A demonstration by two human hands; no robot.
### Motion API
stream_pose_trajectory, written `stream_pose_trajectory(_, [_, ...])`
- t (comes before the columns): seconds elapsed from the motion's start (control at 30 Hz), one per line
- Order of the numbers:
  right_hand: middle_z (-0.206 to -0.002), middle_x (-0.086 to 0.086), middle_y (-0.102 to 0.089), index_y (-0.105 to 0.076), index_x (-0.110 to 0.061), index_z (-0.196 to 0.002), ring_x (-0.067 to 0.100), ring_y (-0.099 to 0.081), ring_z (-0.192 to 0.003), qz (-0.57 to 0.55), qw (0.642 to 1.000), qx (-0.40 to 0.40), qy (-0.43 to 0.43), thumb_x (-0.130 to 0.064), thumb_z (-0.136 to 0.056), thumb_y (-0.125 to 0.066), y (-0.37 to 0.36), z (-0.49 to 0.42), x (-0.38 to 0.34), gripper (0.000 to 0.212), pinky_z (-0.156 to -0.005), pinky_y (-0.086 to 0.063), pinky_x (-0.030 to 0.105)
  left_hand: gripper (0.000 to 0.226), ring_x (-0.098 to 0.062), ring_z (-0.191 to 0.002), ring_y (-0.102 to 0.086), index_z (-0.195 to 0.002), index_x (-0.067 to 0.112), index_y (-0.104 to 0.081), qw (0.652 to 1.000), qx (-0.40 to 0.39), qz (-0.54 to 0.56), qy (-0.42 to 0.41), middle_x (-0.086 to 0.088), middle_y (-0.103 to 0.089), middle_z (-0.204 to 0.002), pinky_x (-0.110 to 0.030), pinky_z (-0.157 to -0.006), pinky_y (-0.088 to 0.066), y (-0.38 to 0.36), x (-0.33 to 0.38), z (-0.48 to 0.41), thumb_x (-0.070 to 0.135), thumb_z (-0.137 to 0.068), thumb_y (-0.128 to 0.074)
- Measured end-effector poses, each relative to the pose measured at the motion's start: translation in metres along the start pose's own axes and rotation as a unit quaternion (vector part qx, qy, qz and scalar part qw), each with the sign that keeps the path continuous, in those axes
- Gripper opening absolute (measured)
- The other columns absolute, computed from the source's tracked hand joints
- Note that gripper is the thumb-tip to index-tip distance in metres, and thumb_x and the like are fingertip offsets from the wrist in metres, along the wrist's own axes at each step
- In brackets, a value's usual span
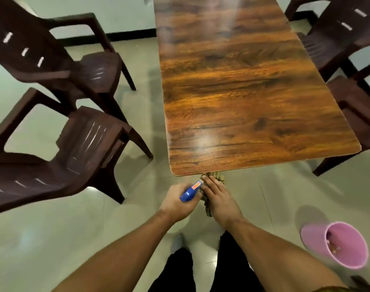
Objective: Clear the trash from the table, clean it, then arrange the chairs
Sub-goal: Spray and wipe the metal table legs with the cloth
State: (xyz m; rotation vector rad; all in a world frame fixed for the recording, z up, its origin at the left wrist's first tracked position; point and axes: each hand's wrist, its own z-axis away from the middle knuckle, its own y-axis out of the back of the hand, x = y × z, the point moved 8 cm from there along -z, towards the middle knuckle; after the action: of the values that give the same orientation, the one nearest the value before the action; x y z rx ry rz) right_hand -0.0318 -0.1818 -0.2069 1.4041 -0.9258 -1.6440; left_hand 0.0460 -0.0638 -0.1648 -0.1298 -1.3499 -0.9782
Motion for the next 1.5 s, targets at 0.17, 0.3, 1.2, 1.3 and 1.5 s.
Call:
stream_pose_trajectory(0.17, [-0.159, 0.003, -0.034, -0.045, -0.016, -0.146, 0.027, -0.030, -0.148, 0.019, 0.997, -0.076, 0.007, -0.013, -0.080, -0.067, -0.022, 0.011, 0.047, 0.069, -0.117, -0.034, 0.047, 0.028, -0.011, -0.052, -0.041, -0.073, 0.012, -0.057, 0.996, 0.008, 0.004, 0.090, 0.001, -0.052, -0.059, -0.036, -0.055, -0.041, -0.049, -0.039, 0.006, 0.032, -0.090, -0.066])
stream_pose_trajectory(0.3, [-0.160, 0.002, -0.035, -0.045, -0.017, -0.148, 0.027, -0.031, -0.148, 0.057, 0.991, -0.113, 0.036, -0.013, -0.082, -0.068, -0.054, -0.006, 0.088, 0.070, -0.121, -0.027, 0.043, 0.028, -0.011, -0.053, -0.042, -0.075, 0.014, -0.058, 0.988, 0.033, 0.020, 0.149, 0.001, -0.054, -0.061, -0.032, -0.055, -0.040, -0.093, -0.084, -0.012, 0.035, -0.090, -0.068])
stream_pose_trajectory(1.2, [-0.122, 0.006, -0.055, -0.063, -0.025, -0.117, 0.026, -0.061, -0.107, 0.133, 0.967, -0.180, -0.122, -0.023, -0.094, -0.055, -0.363, -0.234, 0.336, 0.024, -0.097, -0.052, 0.039, 0.021, -0.026, -0.074, -0.068, -0.082, 0.026, -0.059, 0.973, 0.217, 0.021, 0.071, -0.006, -0.066, -0.075, -0.043, -0.076, -0.061, -0.185, -0.404, -0.320, 0.043, -0.089, -0.070])
stream_pose_trajectory(1.3, [-0.132, 0.009, -0.060, -0.051, -0.024, -0.138, 0.026, -0.060, -0.115, -0.029, 0.985, -0.071, -0.152, -0.017, -0.096, -0.046, -0.345, -0.240, 0.349, 0.043, -0.095, -0.047, 0.027, 0.020, -0.020, -0.065, -0.060, -0.083, 0.025, -0.059, 0.964, 0.257, 0.044, 0.044, -0.005, -0.063, -0.072, -0.039, -0.070, -0.056, -0.174, -0.376, -0.320, 0.043, -0.090, -0.066])
stream_pose_trajectory(1.5, [-0.105, 0.004, -0.067, -0.056, -0.020, -0.113, 0.021, -0.063, -0.092, -0.253, 0.925, 0.248, -0.136, -0.027, -0.085, -0.077, -0.240, -0.275, 0.331, 0.035, -0.076, -0.046, 0.025, 0.012, -0.015, -0.079, -0.061, -0.086, 0.024, -0.060, 0.943, 0.302, 0.109, -0.084, -0.003, -0.059, -0.098, -0.025, -0.076, -0.052, -0.134, -0.293, -0.332, 0.016, -0.091, -0.068])
